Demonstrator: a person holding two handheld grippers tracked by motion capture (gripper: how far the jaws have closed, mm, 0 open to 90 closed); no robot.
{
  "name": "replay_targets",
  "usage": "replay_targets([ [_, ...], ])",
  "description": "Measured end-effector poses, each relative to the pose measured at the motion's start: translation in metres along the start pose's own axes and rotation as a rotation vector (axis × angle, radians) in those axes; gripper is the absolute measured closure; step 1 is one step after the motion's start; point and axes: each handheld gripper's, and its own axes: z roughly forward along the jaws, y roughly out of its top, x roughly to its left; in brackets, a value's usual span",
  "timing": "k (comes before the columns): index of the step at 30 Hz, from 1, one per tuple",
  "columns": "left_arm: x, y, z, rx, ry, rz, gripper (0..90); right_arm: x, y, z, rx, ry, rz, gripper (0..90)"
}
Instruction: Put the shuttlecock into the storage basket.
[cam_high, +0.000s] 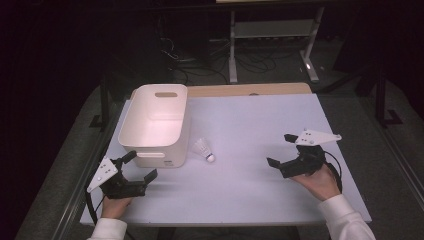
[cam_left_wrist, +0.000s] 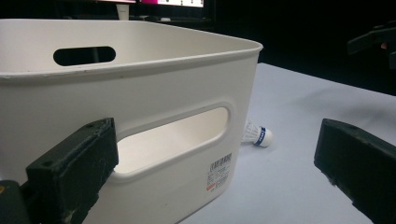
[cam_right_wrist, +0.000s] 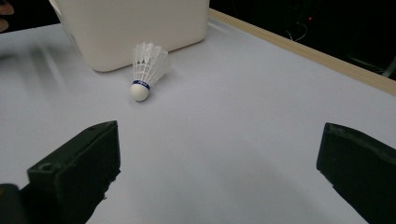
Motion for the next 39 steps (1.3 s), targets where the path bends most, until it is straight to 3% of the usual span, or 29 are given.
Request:
replay_targets([
  [9,0.001,0.000,0.000,0.006,0.008,0.016,0.0,0.003,0.012,0.009,0.028,0.018,-0.030,0.0],
  [11,0.000,0.000,0.001,-0.014,0.016,-0.002,0.0,0.004,0.013,0.011,0.038,0.012,-0.042,0.0],
  [18,0.001,0.000,0.000,-0.019,0.024,0.000,0.0,0.008,0.019,0.019,0.057,0.027,-0.054,0.0],
  [25,0.001,0.000,0.000,-0.012,0.032,0.016,0.0,0.012,0.026,0.025,0.069,0.039,-0.055,0.0],
  [39,0.000,0.000,0.000,-0.025,0.035,0.007,0.0,0.018,0.042,0.036,0.094,0.059,-0.055,0.0],
])
